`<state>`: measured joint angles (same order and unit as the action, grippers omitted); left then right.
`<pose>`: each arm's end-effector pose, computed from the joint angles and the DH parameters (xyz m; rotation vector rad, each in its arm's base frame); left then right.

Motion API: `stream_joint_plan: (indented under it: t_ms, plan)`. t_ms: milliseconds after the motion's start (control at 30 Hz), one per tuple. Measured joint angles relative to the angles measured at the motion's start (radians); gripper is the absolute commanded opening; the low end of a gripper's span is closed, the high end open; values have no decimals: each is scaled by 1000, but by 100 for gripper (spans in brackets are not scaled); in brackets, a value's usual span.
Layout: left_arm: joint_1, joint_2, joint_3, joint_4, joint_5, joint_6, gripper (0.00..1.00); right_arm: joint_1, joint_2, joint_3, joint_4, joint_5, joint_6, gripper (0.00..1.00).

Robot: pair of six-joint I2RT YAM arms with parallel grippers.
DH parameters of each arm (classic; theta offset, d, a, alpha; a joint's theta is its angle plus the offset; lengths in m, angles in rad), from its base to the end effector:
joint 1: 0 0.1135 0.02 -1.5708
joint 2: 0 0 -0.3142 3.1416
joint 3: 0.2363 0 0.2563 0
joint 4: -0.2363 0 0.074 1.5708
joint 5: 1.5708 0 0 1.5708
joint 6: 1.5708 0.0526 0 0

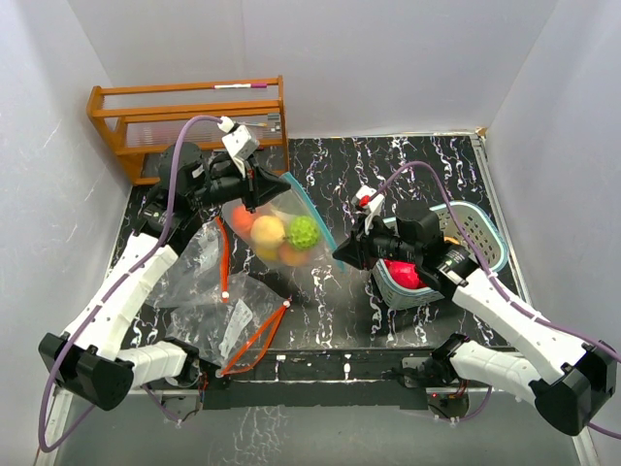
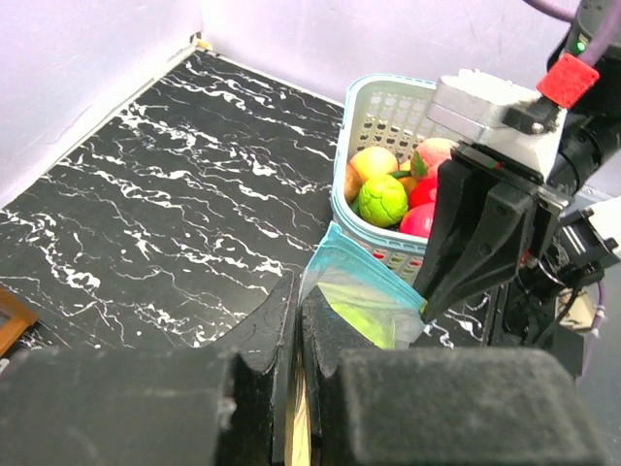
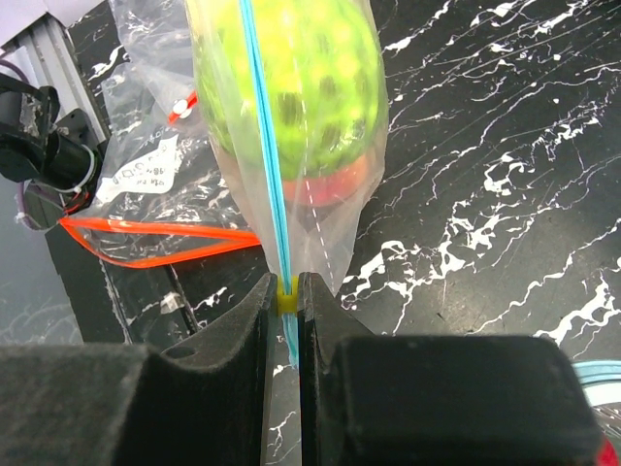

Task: Place the food in the zip-top bag and seal the zipper
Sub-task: Zip the zipper food storage bag at the center of the board.

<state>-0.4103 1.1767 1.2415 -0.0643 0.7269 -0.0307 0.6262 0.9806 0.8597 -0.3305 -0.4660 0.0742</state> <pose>0.2221 -0.1347 0.4797 0.8649 1.4000 -0.9074 0.1552 0.1414 0.3513 -0.8596 1.9064 0.9057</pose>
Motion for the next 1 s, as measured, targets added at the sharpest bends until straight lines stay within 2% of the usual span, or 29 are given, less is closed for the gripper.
stream_joint_plan:
  t_ms: [667,700,767,833,867,1000]
  plan:
    - [1,40,47,27,-158,-51,0,-2,28,-7,-9,48,11,10]
    - [1,41,47,27,-161,-53,0,-2,28,-7,-9,49,11,18]
    - [1,42,47,27,-161,-56,0,-3,28,-7,-9,53,12,59]
    - [4,42,47,51,-167,-57,0,-4,28,-7,-33,69,28,90]
    - [9,41,47,66,-167,-59,0,-5,30,-7,-58,85,24,97]
    - [20,30,30,141,-157,-64,0,-5,38,0,-92,139,42,98]
